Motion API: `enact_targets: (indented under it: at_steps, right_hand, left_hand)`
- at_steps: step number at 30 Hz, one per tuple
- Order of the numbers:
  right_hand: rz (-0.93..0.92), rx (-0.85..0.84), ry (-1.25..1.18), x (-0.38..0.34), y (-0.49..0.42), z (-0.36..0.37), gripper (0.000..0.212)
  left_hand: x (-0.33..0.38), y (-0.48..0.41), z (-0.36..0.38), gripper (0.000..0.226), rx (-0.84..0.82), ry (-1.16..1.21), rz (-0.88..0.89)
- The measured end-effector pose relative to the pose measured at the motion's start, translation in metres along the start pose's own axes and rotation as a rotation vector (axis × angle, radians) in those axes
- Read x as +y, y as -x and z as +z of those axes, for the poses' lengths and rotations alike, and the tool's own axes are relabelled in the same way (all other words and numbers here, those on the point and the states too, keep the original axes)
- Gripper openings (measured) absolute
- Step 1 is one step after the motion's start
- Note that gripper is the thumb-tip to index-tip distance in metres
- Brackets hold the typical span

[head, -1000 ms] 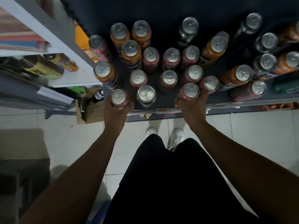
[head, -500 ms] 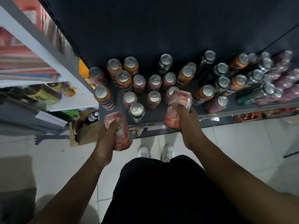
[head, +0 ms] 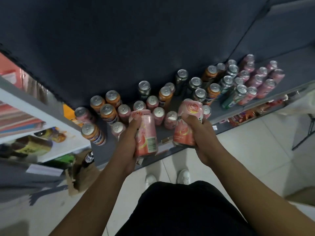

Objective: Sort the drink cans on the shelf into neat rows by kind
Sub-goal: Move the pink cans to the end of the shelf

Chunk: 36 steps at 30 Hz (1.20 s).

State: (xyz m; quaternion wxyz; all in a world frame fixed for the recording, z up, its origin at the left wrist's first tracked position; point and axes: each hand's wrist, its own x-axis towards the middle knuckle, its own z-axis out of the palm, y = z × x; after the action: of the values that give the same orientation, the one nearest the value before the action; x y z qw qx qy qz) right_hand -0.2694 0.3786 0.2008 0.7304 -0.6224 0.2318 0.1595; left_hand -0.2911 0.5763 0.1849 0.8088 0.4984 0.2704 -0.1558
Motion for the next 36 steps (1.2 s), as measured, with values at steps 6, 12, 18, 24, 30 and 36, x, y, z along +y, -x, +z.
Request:
enact_targets:
  at_steps: [6, 12, 18, 24, 30, 36]
  right_hand:
    - [-0.047, 0.013, -0.181, -0.029, 0.011, -0.068, 0.017]
    - [-0.192, 0.029, -0.287, -0.052, 0.019, -0.172, 0.049]
    - [-0.259, 0.116, -0.364, -0.071, 0.035, -0.291, 0.048]
    - [-0.322, 0.248, -0.415, -0.081, 0.052, -0.376, 0.055]
    - [-0.361, 0.403, -0.428, -0.086, 0.057, -0.438, 0.048]
    - [-0.357, 0.568, -0.416, -0.097, 0.045, -0.491, 0.045]
  left_hand:
    - [0.008, 0.008, 0.083, 0.058, -0.140, -0.002, -0.024]
    - [-0.019, 0.009, 0.187, 0.052, -0.259, 0.034, -0.095]
    - [-0.068, 0.016, 0.300, 0.057, -0.356, -0.053, -0.100]
    - [-0.104, 0.017, 0.388, 0.073, -0.533, -0.387, -0.072]
    - [-0.132, 0.009, 0.458, 0.081, -0.680, -0.635, -0.004]
    - [-0.158, -0.024, 0.525, 0.072, -0.726, -0.699, 0.035]
